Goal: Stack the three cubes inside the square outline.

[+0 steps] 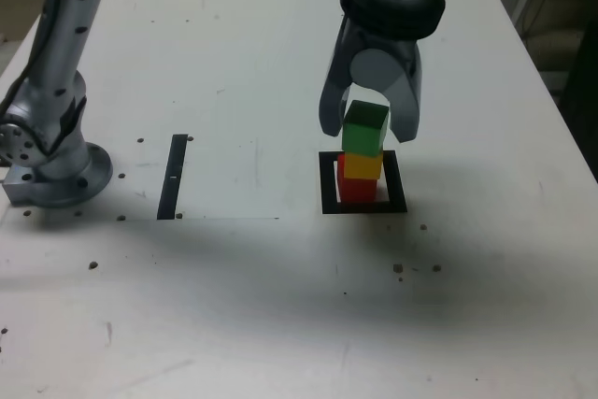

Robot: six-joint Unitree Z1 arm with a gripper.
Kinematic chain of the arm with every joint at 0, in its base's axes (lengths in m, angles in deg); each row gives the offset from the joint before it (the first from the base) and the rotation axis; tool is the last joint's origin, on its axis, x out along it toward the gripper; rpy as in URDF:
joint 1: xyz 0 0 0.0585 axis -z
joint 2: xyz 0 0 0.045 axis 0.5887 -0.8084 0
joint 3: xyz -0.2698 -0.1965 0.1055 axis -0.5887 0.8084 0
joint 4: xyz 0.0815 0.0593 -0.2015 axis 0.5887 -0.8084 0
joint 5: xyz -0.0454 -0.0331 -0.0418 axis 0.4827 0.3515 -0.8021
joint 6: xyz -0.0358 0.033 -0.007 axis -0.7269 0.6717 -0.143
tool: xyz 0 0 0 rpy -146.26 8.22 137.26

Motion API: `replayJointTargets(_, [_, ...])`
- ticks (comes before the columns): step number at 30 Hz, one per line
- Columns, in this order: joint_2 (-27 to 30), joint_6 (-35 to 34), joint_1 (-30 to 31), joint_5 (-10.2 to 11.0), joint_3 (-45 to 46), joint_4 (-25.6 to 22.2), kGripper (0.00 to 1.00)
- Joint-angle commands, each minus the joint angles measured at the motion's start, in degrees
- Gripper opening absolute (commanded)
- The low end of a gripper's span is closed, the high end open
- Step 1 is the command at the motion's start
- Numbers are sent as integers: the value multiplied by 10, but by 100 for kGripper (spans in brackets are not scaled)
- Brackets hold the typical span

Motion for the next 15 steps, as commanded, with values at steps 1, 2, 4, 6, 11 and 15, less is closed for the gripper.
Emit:
replayJointTargets(1, [-3, 0, 1, 1, -1, -4, 99])
replayJointTargets(2, [-2, 0, 1, 2, 0, -4, 99])
replayJointTargets(4, [3, 0, 1, 4, 2, -4, 99])
replayJointTargets(6, [11, 0, 1, 8, 5, -4, 99])
replayJointTargets(11, [41, 0, 1, 23, 19, -5, 99])
replayJointTargets(15, [73, -3, 1, 27, 39, -6, 99])
